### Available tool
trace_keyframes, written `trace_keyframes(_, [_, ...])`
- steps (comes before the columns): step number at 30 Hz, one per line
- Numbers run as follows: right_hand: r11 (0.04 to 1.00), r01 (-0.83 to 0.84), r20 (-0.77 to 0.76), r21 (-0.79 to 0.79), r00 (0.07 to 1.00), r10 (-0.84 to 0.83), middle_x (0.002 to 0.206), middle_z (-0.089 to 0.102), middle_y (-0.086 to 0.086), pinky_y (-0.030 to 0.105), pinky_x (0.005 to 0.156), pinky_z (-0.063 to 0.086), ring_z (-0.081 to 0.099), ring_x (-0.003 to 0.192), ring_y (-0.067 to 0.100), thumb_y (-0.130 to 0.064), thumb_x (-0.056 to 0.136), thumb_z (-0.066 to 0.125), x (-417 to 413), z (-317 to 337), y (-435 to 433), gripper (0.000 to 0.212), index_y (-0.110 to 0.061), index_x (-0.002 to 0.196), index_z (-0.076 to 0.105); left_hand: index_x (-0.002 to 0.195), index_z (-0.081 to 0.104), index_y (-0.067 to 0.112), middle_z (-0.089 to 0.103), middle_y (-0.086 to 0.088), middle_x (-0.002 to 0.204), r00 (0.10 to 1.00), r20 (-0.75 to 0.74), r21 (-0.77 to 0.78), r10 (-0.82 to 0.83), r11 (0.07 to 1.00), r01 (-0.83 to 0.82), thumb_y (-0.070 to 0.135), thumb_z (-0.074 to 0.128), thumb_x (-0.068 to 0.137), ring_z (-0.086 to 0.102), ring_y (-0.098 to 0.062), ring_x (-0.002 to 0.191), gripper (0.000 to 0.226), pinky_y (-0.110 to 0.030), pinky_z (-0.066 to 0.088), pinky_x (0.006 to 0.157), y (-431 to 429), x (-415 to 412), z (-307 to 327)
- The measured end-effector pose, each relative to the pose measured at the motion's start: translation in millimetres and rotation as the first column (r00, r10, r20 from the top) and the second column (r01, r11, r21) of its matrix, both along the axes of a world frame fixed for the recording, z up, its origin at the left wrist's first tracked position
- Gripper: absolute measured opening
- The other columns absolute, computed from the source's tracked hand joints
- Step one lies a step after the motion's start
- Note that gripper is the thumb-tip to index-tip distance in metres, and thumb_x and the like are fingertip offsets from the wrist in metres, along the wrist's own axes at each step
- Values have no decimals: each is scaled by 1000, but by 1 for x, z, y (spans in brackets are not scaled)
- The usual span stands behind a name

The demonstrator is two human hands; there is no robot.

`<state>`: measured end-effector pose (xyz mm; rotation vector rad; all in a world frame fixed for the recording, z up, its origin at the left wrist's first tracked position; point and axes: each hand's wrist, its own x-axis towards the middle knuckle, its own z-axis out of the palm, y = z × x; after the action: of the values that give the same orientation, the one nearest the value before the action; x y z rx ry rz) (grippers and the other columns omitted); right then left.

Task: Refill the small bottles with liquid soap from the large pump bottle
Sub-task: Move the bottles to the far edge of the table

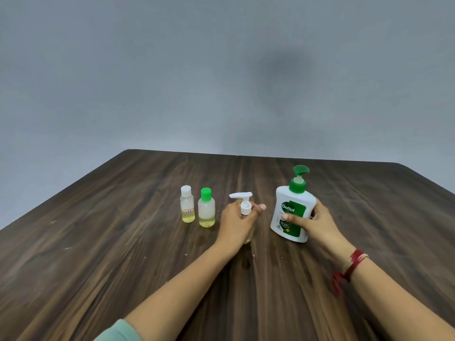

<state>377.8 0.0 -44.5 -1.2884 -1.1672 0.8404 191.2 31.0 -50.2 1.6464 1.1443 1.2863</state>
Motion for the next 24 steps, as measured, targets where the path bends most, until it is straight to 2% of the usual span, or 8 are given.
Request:
trace_keyframes(4, [999, -47, 40, -5, 998, 47, 101, 69, -2, 19, 68, 53, 66, 89, 10, -5, 71, 82, 3, 8, 18, 58, -26, 117, 53, 71, 67, 25, 67, 8, 70, 999, -12, 5, -40, 999, 40, 35, 70, 85, 60, 4, 68, 18, -11, 42, 62, 4, -3, -2])
trace_keyframes(8, [997, -73, 8, 5, 997, 73, 102, 70, 1, 21, 68, 56, 68, 93, 15, -5, 70, 82, 6, 22, 43, 55, -27, 113, 56, 63, 62, 25, 62, 11, 60, 996, 52, 21, -66, 998, 65, 35, 69, 87, 56, 1, 61, 26, -18, 43, 61, 12, -3, -6])
trace_keyframes(11, [996, -87, 17, 19, 996, 87, 101, 71, 1, 19, 67, 56, 69, 92, 13, -4, 71, 82, 5, 43, 55, 53, -29, 110, 57, 65, 63, 27, 60, 16, 58, 994, 68, -40, -88, 995, 90, 31, 69, 88, 55, 3, 60, 24, -16, 40, 61, 20, 3, 6])
trace_keyframes(13, [995, -96, 7, 32, 995, 96, 102, 71, 3, 22, 70, 57, 70, 92, 14, -4, 70, 83, 7, 60, 63, 54, -22, 115, 59, 71, 68, 21, 64, 8, 62, 993, 60, -67, -102, 992, 105, 34, 70, 86, 57, -4, 61, 19, -20, 42, 60, 29, 9, 23])
trace_keyframes(16, [996, -87, -9, 34, 996, 87, 101, 72, 3, 30, 76, 59, 70, 92, 16, -4, 68, 84, 10, 86, 73, 54, -20, 114, 60, 79, 67, 4, 64, -15, 69, 990, 55, -76, -128, 988, 132, 30, 68, 88, 55, -10, 61, 28, -18, 43, 58, 40, 17, 49])
trace_keyframes(19, [997, -73, -51, 36, 996, 75, 96, 71, 2, 24, 69, 58, 70, 84, 10, 4, 69, 82, 10, 110, 76, 51, -19, 109, 61, 81, 66, 2, 58, 1, 60, 988, 79, -121, -132, 983, 141, 25, 68, 89, 50, -5, 54, 25, -15, 40, 52, 44, 23, 72])
trace_keyframes(21, [998, -59, -79, 8, 995, 59, 97, 71, 5, 21, 65, 57, 69, 81, 9, 7, 69, 80, 10, 125, 78, 52, -13, 112, 61, 79, 65, 1, 55, -3, 58, 989, 86, -167, -125, 976, 138, 24, 67, 89, 46, -7, 50, 25, -15, 37, 49, 45, 26, 88])
trace_keyframes(24, [999, -32, -106, -41, 994, 27, 97, 71, 6, 29, 70, 60, 69, 84, 14, 8, 67, 81, 9, 144, 76, 51, -15, 109, 63, 72, 64, 15, 53, 4, 54, 988, 107, -229, -113, 964, 135, 25, 68, 89, 45, -7, 49, 20, -20, 37, 50, 42, 27, 105])
